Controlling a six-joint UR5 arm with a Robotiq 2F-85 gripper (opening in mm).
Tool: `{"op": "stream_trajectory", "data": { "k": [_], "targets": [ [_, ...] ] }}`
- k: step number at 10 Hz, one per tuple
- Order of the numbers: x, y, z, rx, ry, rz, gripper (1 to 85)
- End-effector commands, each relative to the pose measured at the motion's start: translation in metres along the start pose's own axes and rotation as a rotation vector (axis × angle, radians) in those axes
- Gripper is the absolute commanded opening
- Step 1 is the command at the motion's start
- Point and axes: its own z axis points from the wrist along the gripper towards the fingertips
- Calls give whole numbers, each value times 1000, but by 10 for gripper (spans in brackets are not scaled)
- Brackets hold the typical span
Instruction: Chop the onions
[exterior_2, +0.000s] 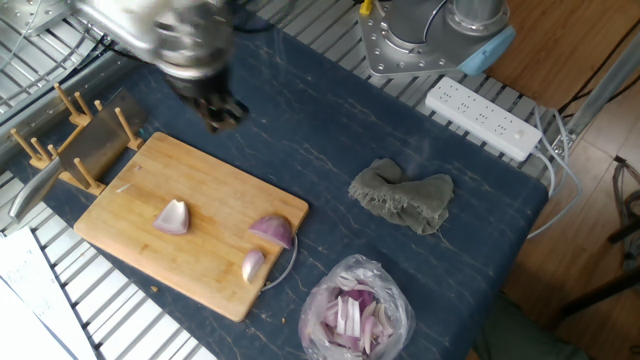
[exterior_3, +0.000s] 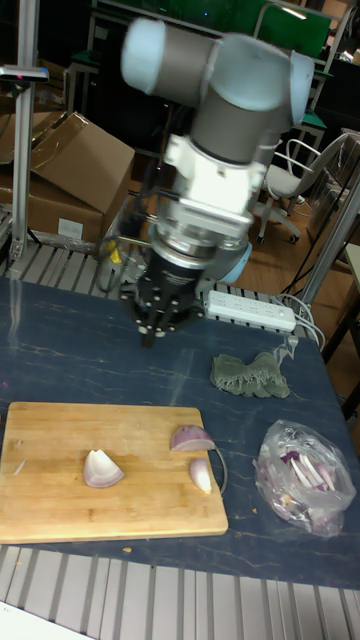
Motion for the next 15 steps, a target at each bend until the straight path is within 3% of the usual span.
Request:
{"op": "stream_trajectory", "data": {
  "k": [1, 3, 5, 7, 10, 13, 14, 15],
  "targets": [
    [-22, -51, -11, -63, -10, 5, 10],
    [-39, -94, -1, 8, -63, -24, 10],
    [-50, -117, 15, 8, -70, -45, 10],
    [-66, -142, 31, 53, -90, -64, 10],
    [-79, -148, 42, 66, -91, -96, 10],
    [-80, -143, 38, 74, -89, -136, 10],
    [-83, -134, 38, 38, -103, -128, 10],
    [-83, -131, 38, 23, -103, -58, 10]
  ]
}}
